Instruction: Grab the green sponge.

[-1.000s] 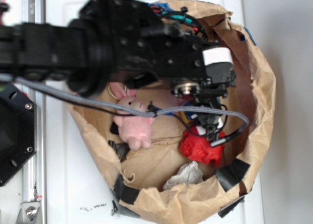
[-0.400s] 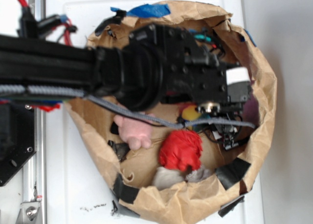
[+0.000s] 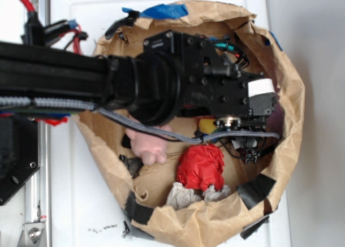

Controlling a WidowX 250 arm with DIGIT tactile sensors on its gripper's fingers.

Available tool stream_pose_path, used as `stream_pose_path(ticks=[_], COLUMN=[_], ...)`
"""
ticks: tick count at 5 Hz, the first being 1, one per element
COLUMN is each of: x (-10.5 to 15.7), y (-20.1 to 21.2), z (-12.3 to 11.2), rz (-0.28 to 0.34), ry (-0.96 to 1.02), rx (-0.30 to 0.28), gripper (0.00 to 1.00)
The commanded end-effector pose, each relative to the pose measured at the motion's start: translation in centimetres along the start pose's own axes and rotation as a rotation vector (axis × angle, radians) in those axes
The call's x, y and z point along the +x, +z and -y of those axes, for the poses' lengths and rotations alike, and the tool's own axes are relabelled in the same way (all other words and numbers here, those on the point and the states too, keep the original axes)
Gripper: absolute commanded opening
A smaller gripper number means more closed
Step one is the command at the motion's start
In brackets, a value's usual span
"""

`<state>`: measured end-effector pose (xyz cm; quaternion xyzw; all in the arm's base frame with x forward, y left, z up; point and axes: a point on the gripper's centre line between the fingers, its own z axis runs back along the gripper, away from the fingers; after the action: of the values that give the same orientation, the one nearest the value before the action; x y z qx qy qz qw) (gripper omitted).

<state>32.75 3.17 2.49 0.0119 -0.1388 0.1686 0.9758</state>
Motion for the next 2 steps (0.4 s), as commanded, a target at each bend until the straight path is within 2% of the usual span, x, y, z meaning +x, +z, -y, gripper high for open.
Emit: stream_pose_path(ticks=[1, 2], x=[0.3, 1.0], y=[2.1, 6.1], z=[-0.4, -1.2], rz=[0.036, 0.056], ry=[-0.001, 0.026], rx=[0.001, -0.036], gripper=[0.00, 0.00])
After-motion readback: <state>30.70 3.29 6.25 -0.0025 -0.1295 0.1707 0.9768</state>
